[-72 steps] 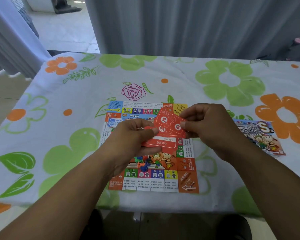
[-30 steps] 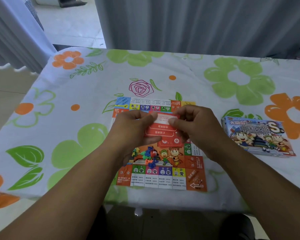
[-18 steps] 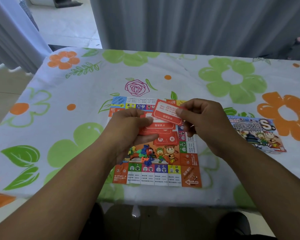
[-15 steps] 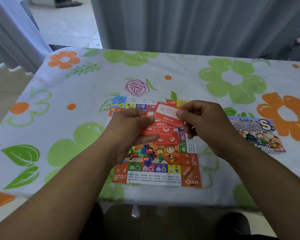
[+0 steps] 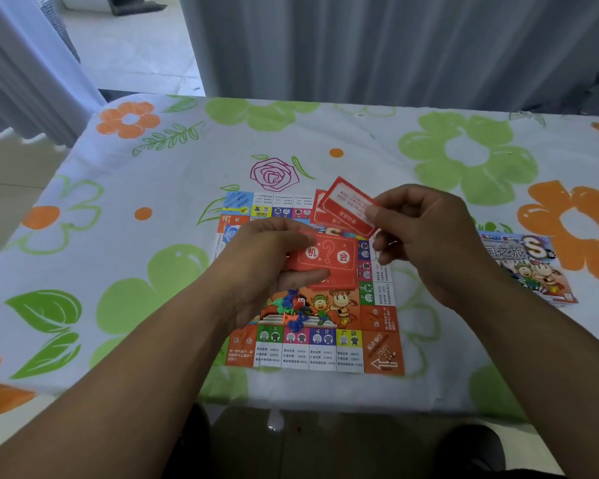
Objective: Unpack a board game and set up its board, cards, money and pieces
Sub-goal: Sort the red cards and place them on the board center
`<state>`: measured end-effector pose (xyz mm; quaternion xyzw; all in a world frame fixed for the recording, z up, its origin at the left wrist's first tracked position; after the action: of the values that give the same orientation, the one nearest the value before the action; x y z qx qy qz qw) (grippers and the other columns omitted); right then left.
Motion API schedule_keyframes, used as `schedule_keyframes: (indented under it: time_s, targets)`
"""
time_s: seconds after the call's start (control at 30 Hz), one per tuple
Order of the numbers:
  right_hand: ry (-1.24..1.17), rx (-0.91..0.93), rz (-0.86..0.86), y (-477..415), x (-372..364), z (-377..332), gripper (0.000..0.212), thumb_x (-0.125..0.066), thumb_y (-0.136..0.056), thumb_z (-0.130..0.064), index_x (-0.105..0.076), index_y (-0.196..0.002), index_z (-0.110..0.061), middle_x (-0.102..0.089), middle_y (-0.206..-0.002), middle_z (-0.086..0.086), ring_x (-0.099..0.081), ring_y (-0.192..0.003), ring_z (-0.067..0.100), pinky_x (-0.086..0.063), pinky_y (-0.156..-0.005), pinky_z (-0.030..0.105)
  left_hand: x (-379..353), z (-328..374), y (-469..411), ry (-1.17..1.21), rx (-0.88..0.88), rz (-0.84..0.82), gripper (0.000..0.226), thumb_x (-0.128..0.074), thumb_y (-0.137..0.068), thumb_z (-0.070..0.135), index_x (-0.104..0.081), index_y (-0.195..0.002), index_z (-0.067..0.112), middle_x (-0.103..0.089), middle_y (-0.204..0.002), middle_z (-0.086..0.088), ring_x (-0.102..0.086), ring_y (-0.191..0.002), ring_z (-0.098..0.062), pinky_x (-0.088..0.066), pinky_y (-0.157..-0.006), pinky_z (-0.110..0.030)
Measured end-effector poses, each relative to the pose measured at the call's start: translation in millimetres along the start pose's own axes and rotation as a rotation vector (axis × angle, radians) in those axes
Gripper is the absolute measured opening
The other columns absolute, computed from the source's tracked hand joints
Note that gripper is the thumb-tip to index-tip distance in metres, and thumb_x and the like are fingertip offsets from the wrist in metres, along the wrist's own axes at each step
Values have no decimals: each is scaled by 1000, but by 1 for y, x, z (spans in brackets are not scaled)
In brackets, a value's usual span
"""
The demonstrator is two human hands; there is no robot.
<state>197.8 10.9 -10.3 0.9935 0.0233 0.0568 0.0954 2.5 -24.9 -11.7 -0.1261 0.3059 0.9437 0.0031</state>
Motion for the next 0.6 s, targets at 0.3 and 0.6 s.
schedule_keyframes:
  time_s: [0.3,0.6]
  targets:
    - [273,253,-91,15,-5,2,6,-68,-92,-14,-73,-88,-15,-74,-80,4,-72,-81,25,-60,-74,50,5,1,-2,-8,-64,84,9,-56,-98,3,-64,-99,-1,-73,-101,-20,-75,-84,-26,-62,-62,-29]
    - [428,134,20,8,-8,7,27,-80,-83,-17,-63,-101,-28,-67,-106,-2,-70,-85,19,-61,-69,41,5,1,-2,-2,-79,70,17,-62,-97,16,-61,-86,3,-75,-98,-17,-75,-85,-25,-61,-60,-27]
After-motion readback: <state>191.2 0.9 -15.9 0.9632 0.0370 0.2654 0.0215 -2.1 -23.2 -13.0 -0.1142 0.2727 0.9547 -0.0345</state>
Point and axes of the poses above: each hand's wrist, its own y-axis away from the middle knuckle, its own x-axis out of the back of the hand, z = x × y, the point moved 1 cm from there along -y, towards the middle knuckle
